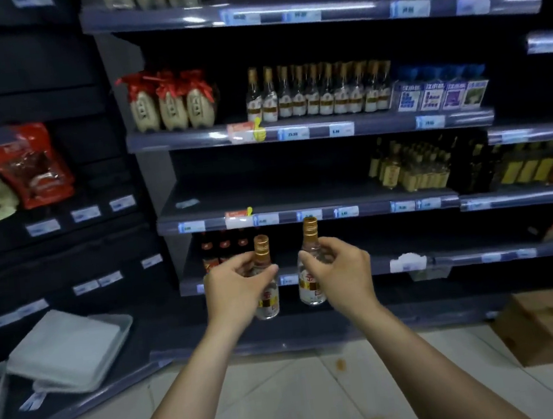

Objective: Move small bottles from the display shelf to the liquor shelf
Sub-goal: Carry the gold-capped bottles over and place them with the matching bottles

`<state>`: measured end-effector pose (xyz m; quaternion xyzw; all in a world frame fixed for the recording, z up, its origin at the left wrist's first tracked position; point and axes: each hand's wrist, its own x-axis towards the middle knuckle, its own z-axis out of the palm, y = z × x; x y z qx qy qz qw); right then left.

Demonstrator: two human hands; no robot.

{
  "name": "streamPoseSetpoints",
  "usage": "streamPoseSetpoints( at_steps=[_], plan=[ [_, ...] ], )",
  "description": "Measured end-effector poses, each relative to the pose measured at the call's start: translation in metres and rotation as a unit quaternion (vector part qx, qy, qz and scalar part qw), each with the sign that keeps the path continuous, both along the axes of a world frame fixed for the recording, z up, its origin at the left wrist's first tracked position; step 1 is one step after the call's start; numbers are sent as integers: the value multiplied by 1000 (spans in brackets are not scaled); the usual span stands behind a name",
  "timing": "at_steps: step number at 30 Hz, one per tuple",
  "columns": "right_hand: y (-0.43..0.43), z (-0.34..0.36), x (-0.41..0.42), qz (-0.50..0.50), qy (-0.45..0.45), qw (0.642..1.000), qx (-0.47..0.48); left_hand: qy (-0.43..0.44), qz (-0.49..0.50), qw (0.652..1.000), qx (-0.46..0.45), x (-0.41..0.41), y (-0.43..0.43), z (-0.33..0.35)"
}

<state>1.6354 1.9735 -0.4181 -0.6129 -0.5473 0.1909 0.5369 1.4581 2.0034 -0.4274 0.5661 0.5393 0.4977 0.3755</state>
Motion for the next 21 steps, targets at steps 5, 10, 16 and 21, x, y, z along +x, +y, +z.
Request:
streamPoseSetpoints(
  at_steps=[5,10,16,21],
  plan=[
    [100,16,80,27,-18,999,3,-8,29,999,23,81,91,20],
    [191,32,139,26,-22,999,10,-36,42,998,36,141,175,48],
    [300,63,172,12,-39,998,43,-23,48,995,82,178,296,88],
    [391,107,186,-8,-29,997,77,0,39,991,131,200,391,132]
  ],
)
